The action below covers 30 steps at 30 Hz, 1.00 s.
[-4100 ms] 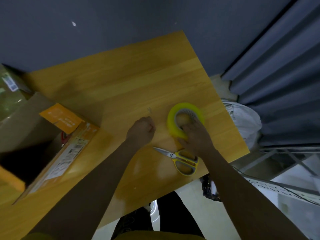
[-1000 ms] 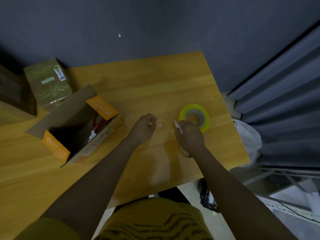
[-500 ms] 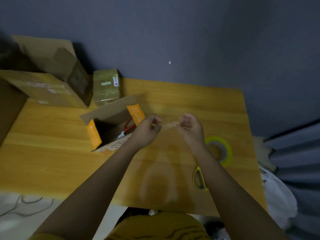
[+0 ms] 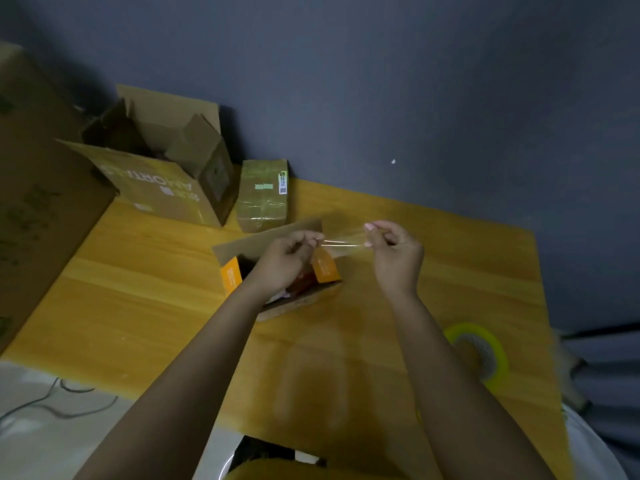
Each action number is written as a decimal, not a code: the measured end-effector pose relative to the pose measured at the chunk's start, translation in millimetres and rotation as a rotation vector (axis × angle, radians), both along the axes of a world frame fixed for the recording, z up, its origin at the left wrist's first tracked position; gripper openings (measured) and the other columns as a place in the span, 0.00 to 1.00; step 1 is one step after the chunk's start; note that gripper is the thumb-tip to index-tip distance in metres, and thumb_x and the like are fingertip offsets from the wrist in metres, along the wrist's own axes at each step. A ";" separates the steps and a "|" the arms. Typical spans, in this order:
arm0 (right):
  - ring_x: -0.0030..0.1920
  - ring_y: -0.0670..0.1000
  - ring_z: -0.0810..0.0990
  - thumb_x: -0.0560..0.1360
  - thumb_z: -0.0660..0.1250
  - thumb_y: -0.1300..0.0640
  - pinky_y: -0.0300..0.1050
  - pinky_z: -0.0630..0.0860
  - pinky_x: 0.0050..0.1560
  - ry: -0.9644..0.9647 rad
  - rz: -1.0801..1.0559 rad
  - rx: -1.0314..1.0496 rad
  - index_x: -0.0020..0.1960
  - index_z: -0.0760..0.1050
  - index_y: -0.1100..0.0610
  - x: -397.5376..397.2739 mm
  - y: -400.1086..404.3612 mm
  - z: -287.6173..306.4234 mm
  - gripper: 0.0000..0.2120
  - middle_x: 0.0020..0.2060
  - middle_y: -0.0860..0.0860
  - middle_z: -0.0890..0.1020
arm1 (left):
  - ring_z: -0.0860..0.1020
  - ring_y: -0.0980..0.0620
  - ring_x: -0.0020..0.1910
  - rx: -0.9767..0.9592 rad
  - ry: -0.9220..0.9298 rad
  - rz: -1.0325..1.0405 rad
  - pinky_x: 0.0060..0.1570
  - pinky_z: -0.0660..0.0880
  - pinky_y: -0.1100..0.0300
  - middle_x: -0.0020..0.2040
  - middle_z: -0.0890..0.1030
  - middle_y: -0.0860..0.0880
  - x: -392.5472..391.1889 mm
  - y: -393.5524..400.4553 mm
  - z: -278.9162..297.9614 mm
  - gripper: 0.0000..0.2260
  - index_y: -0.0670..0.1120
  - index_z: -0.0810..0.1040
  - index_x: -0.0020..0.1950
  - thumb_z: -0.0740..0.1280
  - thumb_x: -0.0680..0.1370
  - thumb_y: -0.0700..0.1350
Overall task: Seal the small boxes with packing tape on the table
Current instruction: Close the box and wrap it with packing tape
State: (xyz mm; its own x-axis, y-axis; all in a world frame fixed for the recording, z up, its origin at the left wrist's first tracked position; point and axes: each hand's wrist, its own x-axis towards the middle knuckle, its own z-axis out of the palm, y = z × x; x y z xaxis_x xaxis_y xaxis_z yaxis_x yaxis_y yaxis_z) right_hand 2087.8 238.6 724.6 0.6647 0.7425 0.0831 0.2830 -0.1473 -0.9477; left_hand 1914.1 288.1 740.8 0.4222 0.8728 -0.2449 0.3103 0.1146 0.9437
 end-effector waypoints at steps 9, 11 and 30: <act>0.36 0.47 0.75 0.78 0.67 0.56 0.32 0.65 0.32 -0.274 -0.125 -0.100 0.49 0.81 0.57 -10.4 42.6 -1.9 0.06 0.35 0.46 0.77 | 0.79 0.48 0.37 -0.089 0.264 0.037 0.37 0.77 0.53 0.41 0.77 0.50 -27.6 59.6 -14.3 0.06 0.50 0.68 0.59 0.57 0.83 0.46; 0.36 0.47 0.75 0.78 0.68 0.56 0.30 0.65 0.33 -0.330 -0.012 -0.132 0.48 0.82 0.56 -17.8 42.0 -4.1 0.05 0.35 0.46 0.77 | 0.81 0.47 0.42 -0.164 0.322 -0.067 0.44 0.79 0.50 0.44 0.78 0.49 -27.6 59.8 -21.5 0.08 0.47 0.70 0.58 0.56 0.83 0.48; 0.32 0.44 0.76 0.77 0.68 0.60 0.35 0.73 0.36 0.094 0.191 -0.107 0.44 0.78 0.51 -27.1 37.2 -7.0 0.05 0.30 0.50 0.79 | 0.78 0.54 0.44 -0.581 -0.139 0.119 0.44 0.77 0.63 0.44 0.77 0.47 -24.6 53.4 -31.4 0.04 0.43 0.74 0.50 0.64 0.80 0.43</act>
